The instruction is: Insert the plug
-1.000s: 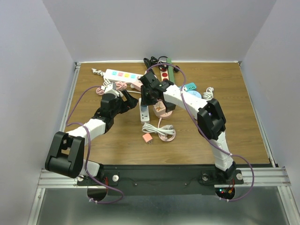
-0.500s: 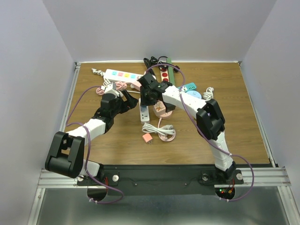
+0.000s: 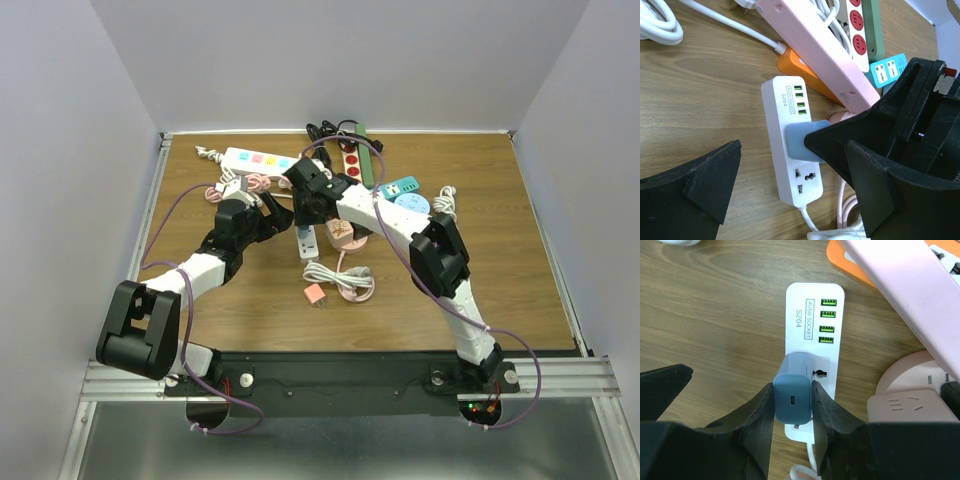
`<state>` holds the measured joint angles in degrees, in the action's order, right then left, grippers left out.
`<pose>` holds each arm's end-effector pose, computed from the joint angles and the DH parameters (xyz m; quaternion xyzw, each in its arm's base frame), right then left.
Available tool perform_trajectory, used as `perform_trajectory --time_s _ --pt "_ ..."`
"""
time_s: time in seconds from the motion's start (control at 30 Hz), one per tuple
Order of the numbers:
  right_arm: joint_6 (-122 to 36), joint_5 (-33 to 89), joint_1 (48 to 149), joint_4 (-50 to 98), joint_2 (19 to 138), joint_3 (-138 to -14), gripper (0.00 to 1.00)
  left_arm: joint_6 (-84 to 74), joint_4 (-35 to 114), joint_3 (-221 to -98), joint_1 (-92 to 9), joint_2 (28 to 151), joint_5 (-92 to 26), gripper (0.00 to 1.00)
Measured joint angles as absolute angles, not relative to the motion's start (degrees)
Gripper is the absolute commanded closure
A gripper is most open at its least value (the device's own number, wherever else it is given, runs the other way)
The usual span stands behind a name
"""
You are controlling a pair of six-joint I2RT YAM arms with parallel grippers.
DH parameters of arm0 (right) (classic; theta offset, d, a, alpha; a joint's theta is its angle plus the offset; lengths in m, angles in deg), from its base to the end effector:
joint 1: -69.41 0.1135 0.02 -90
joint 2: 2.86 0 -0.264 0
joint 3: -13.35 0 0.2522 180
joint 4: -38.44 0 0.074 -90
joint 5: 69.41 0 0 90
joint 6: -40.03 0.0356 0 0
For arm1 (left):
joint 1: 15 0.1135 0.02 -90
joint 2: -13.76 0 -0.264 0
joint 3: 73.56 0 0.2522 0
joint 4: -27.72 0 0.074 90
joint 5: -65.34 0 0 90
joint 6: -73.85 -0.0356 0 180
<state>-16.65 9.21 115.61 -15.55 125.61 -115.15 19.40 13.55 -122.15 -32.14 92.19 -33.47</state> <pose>0.3515 0.3564 0.2323 -0.0757 0.9437 0.1244 0.2969 0.2764 -0.0910 0.2172 -0.0813 0.7917 -0.3221 0.5126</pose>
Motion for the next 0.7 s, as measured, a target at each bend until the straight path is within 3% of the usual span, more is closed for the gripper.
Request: perform_trajectory --time_s 0.7 --pt "-20.60 6.85 116.44 -15.14 130.74 -121.29 1.00 19.51 13.88 -117.63 -27.25 90.58 -33.47 0.02"
